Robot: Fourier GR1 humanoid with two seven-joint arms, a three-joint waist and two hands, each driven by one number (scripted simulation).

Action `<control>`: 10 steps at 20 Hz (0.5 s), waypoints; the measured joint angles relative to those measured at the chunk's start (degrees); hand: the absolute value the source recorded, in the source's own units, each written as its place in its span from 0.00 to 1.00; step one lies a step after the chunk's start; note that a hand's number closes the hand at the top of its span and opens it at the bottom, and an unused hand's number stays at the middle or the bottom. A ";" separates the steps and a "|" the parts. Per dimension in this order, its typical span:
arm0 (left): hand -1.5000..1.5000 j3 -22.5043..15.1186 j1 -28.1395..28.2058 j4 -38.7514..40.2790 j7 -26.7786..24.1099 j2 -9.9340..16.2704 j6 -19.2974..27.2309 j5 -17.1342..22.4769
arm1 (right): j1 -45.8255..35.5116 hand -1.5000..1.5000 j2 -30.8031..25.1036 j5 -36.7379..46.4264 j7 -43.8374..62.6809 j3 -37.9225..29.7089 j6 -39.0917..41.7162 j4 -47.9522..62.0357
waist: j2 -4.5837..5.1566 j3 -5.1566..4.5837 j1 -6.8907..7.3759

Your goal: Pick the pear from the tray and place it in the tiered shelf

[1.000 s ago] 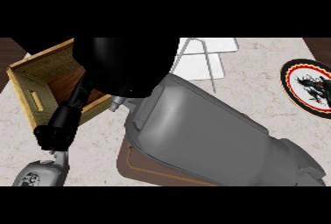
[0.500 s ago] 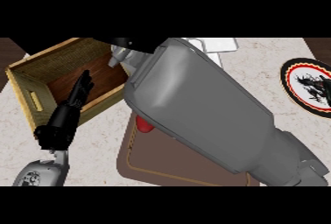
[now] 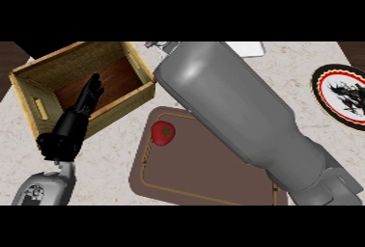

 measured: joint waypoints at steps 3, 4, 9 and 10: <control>0.50 0.06 -0.21 0.29 -0.72 -0.32 -0.33 -0.11 | -0.47 1.00 0.17 0.78 -1.51 -1.43 -2.36 3.44 | 0.09 0.04 0.31; 0.50 0.18 -0.31 0.62 -1.37 -0.44 -0.21 -0.37 | -0.32 1.00 0.23 1.23 -1.53 -1.42 -3.00 4.13 | 0.08 0.08 0.33; 0.50 0.26 -0.44 0.13 -0.90 -0.87 -0.30 -0.59 | 2.08 1.00 0.09 -0.89 -4.27 -6.38 -13.85 3.66 | 0.44 0.13 0.59; 0.50 0.04 -0.02 -0.09 -1.08 -1.23 0.08 -1.04 | 2.34 1.00 0.21 -1.32 -4.77 -7.15 -15.30 3.63 | 0.38 0.18 0.58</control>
